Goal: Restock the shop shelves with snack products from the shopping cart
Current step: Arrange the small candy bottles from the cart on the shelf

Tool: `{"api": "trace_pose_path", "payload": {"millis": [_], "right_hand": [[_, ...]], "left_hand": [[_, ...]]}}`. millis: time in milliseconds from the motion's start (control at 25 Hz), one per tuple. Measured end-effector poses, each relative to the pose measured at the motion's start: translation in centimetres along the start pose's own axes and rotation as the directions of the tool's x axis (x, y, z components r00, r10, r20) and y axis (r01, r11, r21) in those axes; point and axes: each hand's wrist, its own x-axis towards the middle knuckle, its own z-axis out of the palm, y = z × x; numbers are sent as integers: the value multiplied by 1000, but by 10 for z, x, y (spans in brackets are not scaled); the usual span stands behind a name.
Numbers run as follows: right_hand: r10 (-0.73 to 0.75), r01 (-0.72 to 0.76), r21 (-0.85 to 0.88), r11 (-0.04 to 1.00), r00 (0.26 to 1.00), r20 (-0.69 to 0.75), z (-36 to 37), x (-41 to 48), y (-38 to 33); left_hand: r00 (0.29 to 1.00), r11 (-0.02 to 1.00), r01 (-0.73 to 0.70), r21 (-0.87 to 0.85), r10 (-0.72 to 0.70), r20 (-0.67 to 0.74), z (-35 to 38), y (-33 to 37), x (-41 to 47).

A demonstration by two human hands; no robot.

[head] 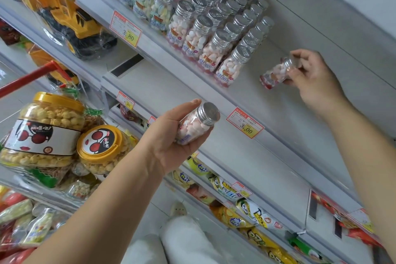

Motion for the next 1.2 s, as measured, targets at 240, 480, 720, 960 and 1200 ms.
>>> {"api": "trace_pose_path", "payload": {"millis": [240, 480, 720, 960, 1200], "right_hand": [[236, -224, 285, 932, 972, -7, 2, 22, 0], [455, -374, 541, 753, 890, -18, 8, 53, -8], [477, -403, 538, 740, 879, 3, 15, 108, -19], [423, -350, 556, 754, 906, -3, 34, 133, -23], [366, -221, 402, 888, 870, -330, 35, 106, -24]], "left_hand": [[1000, 1000, -11, -29, 11, -9, -6, 1, 1], [999, 997, -32, -69, 30, -33, -11, 6, 6], [998, 994, -49, -97, 45, -46, -19, 9, 11], [996, 989, -59, -134, 49, -76, -21, 12, 8], [998, 986, -53, -160, 48, -39, -13, 16, 8]]}}
